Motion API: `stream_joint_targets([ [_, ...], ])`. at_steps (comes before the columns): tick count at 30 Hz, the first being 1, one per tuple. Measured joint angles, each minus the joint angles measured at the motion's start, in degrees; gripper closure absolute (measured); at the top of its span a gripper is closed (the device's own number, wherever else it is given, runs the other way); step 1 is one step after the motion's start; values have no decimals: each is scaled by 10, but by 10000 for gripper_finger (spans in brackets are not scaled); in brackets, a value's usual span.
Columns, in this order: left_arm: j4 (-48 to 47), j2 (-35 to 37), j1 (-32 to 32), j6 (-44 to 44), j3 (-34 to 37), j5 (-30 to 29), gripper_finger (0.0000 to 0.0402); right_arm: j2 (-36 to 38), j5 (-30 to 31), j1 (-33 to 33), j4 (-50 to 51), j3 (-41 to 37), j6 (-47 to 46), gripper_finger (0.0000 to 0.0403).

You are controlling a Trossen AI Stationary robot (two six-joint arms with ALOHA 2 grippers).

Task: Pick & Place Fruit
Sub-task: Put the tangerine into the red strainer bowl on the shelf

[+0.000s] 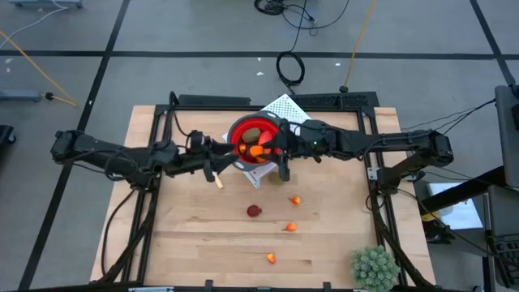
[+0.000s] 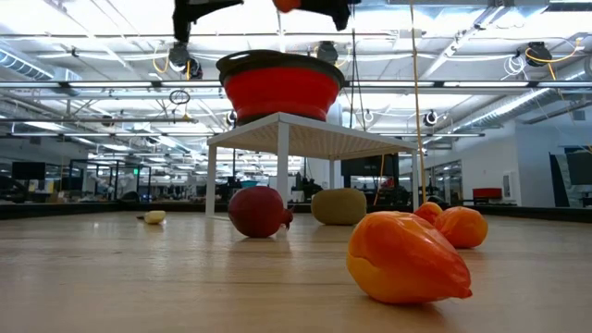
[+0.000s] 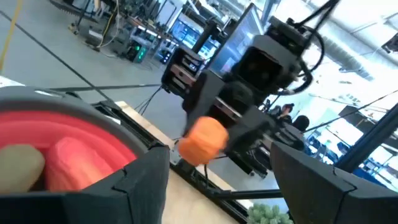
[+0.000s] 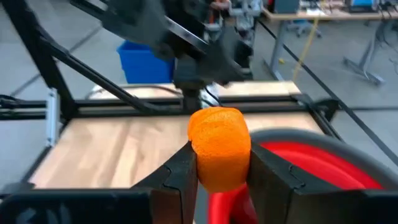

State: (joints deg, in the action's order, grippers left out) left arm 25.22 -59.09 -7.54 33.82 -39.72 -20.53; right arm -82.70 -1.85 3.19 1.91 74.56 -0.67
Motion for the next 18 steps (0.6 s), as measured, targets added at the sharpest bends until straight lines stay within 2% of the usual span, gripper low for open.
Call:
stream_joint_targets([
  [9,-3,-56,29,45,-60,38,124,0,-2,-31,-43,0,5,294],
  [15,-17,-80,34,89,-66,42,124,0,-1,-47,-47,0,-1,295],
  [18,-7,-91,34,95,-66,62,124,0,0,-50,-51,0,-2,296],
])
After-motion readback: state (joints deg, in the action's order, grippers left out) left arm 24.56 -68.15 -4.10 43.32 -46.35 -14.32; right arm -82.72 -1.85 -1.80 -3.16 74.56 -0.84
